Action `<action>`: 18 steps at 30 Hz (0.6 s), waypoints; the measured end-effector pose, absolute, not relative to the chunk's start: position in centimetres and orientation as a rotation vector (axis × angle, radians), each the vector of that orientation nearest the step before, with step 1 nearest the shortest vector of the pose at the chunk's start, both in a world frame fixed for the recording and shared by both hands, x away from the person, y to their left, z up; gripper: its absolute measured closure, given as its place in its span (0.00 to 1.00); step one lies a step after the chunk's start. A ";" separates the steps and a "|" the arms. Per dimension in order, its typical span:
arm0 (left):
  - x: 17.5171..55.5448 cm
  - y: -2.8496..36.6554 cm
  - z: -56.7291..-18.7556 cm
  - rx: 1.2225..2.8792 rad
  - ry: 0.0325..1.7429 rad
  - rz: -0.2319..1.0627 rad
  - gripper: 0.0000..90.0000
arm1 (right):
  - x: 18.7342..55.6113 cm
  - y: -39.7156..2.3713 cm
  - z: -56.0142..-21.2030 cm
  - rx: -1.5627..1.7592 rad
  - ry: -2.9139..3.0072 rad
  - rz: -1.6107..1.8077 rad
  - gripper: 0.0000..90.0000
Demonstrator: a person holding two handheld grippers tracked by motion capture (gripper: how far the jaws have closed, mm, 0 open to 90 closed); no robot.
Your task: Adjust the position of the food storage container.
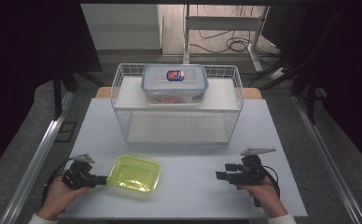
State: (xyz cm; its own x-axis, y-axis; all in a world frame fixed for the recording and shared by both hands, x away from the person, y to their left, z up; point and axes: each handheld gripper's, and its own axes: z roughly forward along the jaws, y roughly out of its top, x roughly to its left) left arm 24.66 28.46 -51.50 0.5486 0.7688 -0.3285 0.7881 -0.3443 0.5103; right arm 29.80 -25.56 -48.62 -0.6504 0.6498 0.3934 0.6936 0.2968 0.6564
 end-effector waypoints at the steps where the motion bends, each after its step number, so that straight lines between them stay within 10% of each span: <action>1: 24.7 28.5 -51.5 2.153 1.253 -0.034 1.00 | 29.8 -25.5 -48.6 -1.291 -2.487 -1.301 0.38; 18: 25.8 26.6 -51.4 2.182 1.223 -0.022 1.00 | 29.8 -25.4 -48.7 -1.284 -2.489 -1.301 0.38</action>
